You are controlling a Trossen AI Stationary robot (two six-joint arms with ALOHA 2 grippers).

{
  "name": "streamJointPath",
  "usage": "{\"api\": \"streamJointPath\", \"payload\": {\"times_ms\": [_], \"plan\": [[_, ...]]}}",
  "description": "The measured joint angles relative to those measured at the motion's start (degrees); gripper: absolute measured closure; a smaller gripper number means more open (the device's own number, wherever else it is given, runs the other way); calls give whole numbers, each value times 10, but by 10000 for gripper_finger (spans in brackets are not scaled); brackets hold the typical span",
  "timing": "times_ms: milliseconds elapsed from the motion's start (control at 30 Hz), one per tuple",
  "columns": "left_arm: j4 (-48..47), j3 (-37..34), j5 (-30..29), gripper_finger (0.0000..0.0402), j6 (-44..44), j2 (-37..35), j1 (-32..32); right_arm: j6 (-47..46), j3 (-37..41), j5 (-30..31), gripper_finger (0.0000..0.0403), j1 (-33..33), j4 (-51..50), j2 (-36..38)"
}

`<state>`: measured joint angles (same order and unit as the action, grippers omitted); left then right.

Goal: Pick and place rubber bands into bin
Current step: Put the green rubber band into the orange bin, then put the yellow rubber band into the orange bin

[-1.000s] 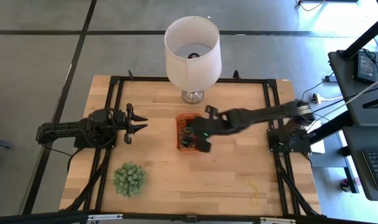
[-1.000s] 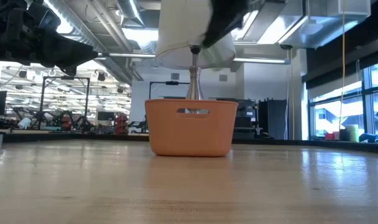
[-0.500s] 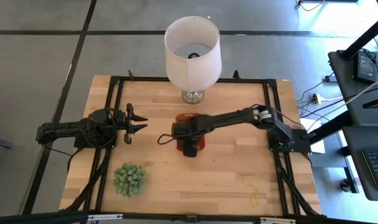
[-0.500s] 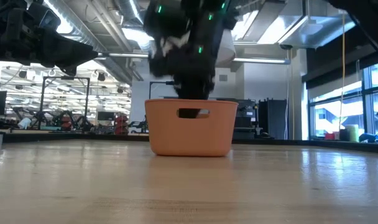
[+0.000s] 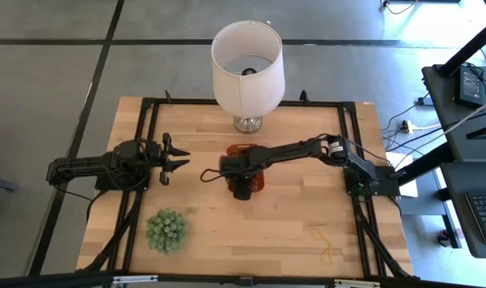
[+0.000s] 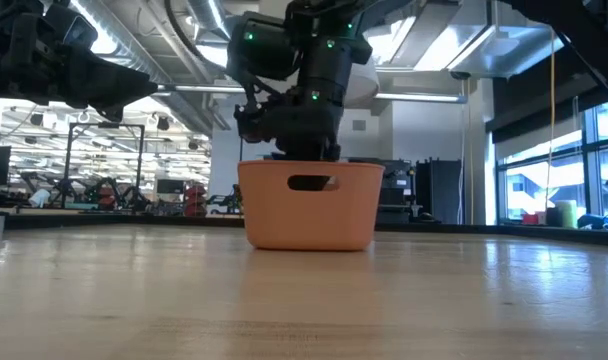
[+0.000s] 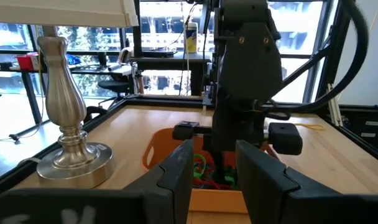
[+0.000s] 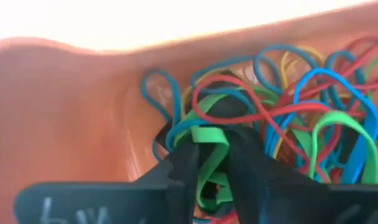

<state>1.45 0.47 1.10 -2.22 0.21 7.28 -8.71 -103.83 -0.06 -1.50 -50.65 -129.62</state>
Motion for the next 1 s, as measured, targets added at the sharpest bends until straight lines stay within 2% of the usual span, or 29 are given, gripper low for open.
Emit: {"api": "streamJointPath", "payload": {"times_ms": [267, 467, 667, 800, 1000], "plan": [[0, 0, 0, 288, 0, 0, 0, 1, -49, -1, 272, 0, -37, 7], [-3, 0, 0, 288, 0, 0, 0, 0, -84, 5, 261, 0, -91, 35], [-4, 0, 0, 288, 0, 3, 0, -4, -83, 71, 261, -3, -105, 101], [-4, 0, 0, 288, 0, 3, 0, -29, -83, 92, 261, -16, -125, 149], [-4, 0, 0, 288, 0, 3, 0, -114, -83, 154, 265, -75, -225, 194]]}}
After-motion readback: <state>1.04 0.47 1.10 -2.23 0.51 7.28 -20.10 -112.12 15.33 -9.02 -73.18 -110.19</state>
